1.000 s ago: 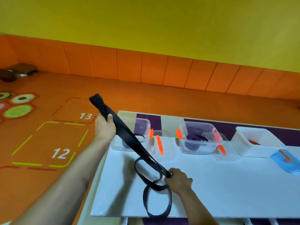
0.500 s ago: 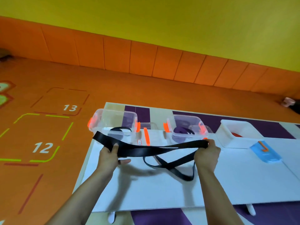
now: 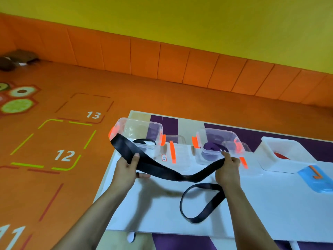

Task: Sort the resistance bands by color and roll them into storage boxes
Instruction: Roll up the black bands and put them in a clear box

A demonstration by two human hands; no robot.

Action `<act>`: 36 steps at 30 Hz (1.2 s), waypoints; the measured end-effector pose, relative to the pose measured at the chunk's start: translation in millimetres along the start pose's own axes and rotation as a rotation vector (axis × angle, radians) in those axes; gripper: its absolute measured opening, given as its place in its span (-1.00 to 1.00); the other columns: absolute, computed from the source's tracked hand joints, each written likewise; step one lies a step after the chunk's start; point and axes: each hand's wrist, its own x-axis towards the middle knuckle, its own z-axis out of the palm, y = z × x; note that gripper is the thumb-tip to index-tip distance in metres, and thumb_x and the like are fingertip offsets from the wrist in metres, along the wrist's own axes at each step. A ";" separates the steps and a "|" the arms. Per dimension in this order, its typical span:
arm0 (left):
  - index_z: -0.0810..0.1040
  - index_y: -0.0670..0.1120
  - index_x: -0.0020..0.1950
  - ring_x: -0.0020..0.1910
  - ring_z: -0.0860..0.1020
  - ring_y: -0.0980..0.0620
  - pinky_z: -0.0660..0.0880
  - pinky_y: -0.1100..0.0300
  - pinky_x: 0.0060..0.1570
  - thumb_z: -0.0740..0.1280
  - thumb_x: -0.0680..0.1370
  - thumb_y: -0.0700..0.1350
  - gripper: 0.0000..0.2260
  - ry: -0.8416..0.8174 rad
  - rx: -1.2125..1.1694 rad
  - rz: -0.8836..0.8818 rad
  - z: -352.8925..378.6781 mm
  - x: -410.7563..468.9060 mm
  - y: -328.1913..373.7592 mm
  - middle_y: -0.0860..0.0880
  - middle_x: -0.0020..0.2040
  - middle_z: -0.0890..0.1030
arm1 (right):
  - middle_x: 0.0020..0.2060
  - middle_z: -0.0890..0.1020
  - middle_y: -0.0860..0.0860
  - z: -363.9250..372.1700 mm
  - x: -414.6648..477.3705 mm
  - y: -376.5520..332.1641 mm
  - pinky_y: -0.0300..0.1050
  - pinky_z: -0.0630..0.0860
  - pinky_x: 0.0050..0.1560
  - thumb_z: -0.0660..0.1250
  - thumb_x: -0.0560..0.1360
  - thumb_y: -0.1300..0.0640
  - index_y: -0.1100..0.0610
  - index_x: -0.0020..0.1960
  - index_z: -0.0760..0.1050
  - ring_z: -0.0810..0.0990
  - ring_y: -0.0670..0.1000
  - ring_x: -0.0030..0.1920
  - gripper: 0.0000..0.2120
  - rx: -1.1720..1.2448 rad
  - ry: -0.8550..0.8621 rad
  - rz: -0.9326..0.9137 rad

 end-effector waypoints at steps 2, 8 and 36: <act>0.60 -0.20 0.12 -0.12 0.73 -0.08 0.67 -0.12 -0.10 0.20 0.72 -0.17 -0.80 -0.048 0.011 -0.009 1.4 -5.1 2.9 -0.13 -0.03 0.73 | 0.45 0.21 0.20 16.8 -2.6 9.5 0.10 0.52 0.16 0.15 0.51 0.43 0.01 0.59 0.20 0.59 0.27 0.07 -0.30 -0.066 -0.228 0.114; 0.63 -0.16 0.11 -0.07 0.72 -0.08 0.68 -0.03 -0.17 0.22 0.71 -0.15 -0.81 -0.207 0.091 -0.016 7.1 -16.9 7.5 -0.05 -0.09 0.73 | 0.27 0.57 0.09 47.5 -27.3 -22.8 -0.05 0.52 0.16 0.25 0.61 0.20 -0.04 0.32 0.50 0.58 0.07 0.12 -0.68 0.042 -0.422 -0.012; 0.53 -0.19 0.16 0.01 0.70 -0.12 0.63 -0.11 0.15 0.25 0.69 -0.01 -0.75 -0.219 -0.115 -0.158 -9.4 -28.5 52.8 -0.14 -0.05 0.71 | -0.23 0.60 0.04 38.4 -116.5 -145.9 -0.08 0.47 -0.10 0.23 0.68 0.19 0.07 -0.08 0.65 0.57 0.03 -0.16 -0.74 1.005 -0.669 -0.333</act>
